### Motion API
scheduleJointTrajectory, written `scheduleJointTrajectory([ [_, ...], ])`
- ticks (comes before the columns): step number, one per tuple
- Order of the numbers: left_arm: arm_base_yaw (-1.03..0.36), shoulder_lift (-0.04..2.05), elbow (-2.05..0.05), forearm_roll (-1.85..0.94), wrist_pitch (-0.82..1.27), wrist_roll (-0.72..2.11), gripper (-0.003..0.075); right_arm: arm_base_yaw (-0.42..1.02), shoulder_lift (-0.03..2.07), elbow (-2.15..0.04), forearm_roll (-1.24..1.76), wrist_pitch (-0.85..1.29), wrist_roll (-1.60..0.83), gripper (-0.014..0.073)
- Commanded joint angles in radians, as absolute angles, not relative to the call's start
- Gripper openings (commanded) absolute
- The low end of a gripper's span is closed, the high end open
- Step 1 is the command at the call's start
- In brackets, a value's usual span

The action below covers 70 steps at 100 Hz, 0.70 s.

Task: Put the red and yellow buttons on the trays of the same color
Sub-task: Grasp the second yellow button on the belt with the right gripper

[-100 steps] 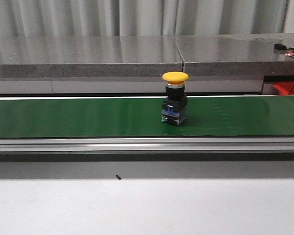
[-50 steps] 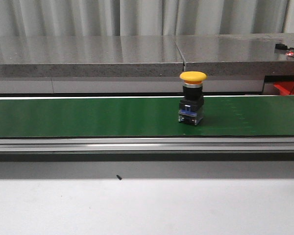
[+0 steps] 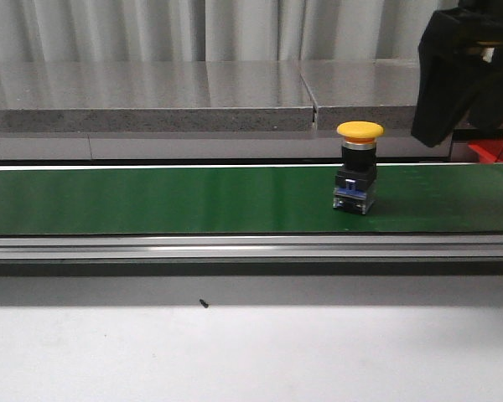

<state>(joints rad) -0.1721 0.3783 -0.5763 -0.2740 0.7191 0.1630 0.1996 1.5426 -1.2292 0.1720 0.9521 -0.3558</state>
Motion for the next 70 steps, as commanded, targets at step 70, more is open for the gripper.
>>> scheduleJointTrajectory([
  [70,-0.180,0.385,-0.603,-0.297,0.654,0.156,-0.0019,0.200,1.596,-1.263,0.363,0.802,-0.589,0.0304],
])
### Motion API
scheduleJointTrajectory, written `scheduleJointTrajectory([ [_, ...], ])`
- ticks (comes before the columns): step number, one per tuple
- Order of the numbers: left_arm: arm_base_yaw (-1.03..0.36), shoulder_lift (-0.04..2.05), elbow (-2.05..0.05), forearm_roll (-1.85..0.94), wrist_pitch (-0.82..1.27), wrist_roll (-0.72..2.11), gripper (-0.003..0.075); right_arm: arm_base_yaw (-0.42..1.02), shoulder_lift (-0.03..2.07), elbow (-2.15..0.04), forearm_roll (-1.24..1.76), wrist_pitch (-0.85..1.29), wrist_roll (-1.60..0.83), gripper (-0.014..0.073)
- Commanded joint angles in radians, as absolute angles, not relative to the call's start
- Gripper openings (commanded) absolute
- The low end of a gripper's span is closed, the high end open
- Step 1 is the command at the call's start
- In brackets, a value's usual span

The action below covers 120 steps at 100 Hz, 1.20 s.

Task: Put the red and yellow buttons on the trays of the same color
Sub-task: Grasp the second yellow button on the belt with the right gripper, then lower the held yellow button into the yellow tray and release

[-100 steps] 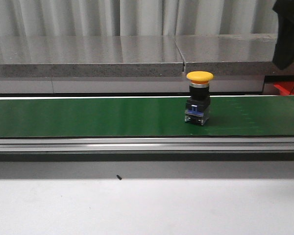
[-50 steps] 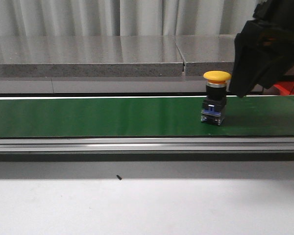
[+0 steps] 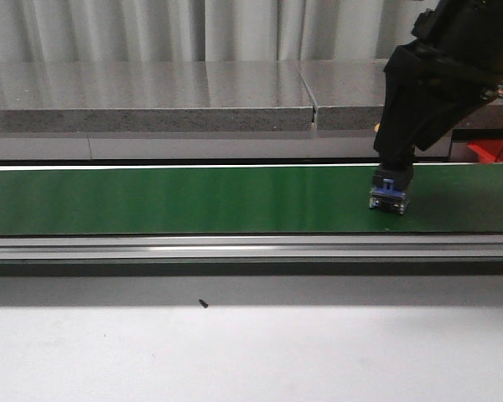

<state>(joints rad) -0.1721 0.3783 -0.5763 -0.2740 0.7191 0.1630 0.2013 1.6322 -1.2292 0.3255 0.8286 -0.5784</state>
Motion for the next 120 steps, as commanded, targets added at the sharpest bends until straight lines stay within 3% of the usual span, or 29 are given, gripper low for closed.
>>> scheduleJointTrajectory([
  [1,-0.180,0.385,-0.603,-0.297,0.654,0.156,-0.0019,0.200,1.596,-1.263,0.363,0.802,-0.589,0.0285],
  [10,-0.180,0.385,-0.603,-0.297,0.654,0.156,-0.0019,0.200,1.596,-1.263,0.379,0.803,-0.589,0.0192],
  [23,-0.180,0.385,-0.603,-0.297,0.654,0.156,-0.0019,0.195,1.567,-1.260,0.381,0.807,-0.589,0.0153],
  [61,-0.180,0.385,-0.603,-0.297,0.654,0.156,-0.0019,0.048,1.373,-1.104,0.381,0.787,-0.574,0.0152],
  [120,-0.180,0.385,-0.603,-0.297,0.654,0.156,-0.0019,-0.416,1.270,-0.923,0.381,0.660,-0.523,0.0152],
])
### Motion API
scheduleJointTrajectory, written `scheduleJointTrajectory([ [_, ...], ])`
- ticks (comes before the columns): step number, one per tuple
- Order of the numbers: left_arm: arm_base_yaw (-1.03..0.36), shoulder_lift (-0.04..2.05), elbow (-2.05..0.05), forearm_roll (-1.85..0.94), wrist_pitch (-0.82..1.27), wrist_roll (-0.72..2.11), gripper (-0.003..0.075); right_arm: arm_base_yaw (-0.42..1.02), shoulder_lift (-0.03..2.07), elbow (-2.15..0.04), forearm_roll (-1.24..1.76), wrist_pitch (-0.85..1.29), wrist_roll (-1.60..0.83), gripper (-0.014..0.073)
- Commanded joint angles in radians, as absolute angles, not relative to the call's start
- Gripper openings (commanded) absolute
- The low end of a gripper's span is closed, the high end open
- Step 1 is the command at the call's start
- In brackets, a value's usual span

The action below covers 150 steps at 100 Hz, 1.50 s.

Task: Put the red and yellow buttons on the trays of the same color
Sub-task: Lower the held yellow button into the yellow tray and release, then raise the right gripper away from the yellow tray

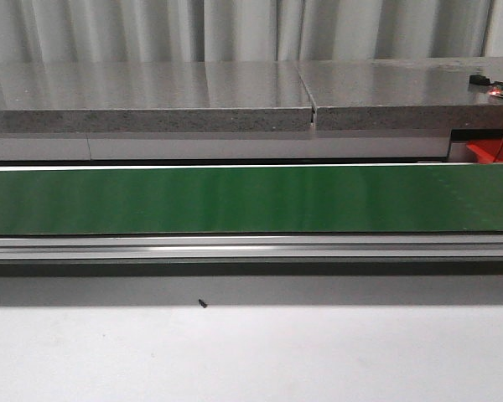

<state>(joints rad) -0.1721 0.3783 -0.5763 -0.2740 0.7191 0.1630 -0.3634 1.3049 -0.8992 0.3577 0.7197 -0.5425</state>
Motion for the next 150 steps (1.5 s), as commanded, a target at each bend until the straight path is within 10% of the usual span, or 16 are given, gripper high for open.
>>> scheduleJointTrajectory([
  [1,-0.180,0.385,-0.603,-0.297,0.654,0.156,-0.0019,-0.420,1.270,-0.923,0.381,0.660,-0.521,0.0152],
  [150,-0.180,0.385,-0.603,-0.297,0.652,0.156,-0.0019,-0.492,1.361,-0.691,0.318,0.402,-0.473,0.0152],
])
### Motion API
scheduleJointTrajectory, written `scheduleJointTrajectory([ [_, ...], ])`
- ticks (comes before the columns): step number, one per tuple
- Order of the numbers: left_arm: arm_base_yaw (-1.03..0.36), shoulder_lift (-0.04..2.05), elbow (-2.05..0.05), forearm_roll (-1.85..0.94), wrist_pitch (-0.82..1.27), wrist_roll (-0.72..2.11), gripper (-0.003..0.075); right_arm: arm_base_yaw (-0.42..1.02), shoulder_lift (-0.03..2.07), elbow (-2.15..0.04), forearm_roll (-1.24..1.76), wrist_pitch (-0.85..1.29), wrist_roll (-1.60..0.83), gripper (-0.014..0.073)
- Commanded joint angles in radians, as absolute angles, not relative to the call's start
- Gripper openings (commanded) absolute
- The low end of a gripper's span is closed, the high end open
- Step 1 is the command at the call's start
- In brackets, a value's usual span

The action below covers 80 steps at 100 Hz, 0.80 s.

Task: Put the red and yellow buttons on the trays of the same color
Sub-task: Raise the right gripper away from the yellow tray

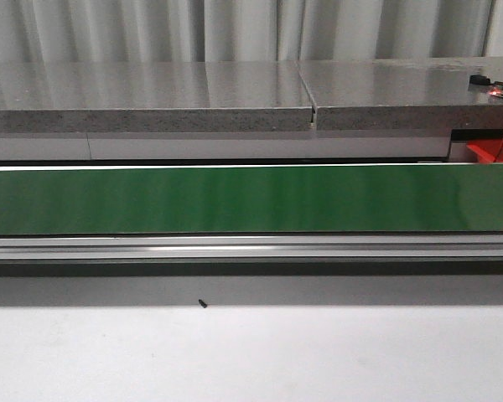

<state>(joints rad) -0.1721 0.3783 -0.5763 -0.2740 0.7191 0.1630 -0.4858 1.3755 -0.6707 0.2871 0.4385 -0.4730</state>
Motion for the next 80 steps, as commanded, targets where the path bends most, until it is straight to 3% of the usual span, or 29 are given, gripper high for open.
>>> scheduleJointTrajectory([
  [1,-0.180,0.385,-0.603,-0.297,0.652,0.156,-0.0019,-0.492,1.361,-0.691,0.318,0.402,-0.473,0.0152],
  [26,-0.180,0.385,-0.603,-0.297,0.652,0.156,-0.0019,-0.492,1.361,-0.691,0.318,0.401,-0.473,0.0184],
  [52,-0.180,0.385,-0.603,-0.297,0.652,0.156,-0.0019,-0.492,1.361,-0.691,0.326,0.398,-0.473,0.0464],
  [80,-0.180,0.385,-0.603,-0.297,0.652,0.156,-0.0019,-0.492,1.358,-0.693,0.345,0.397,-0.473,0.0478],
])
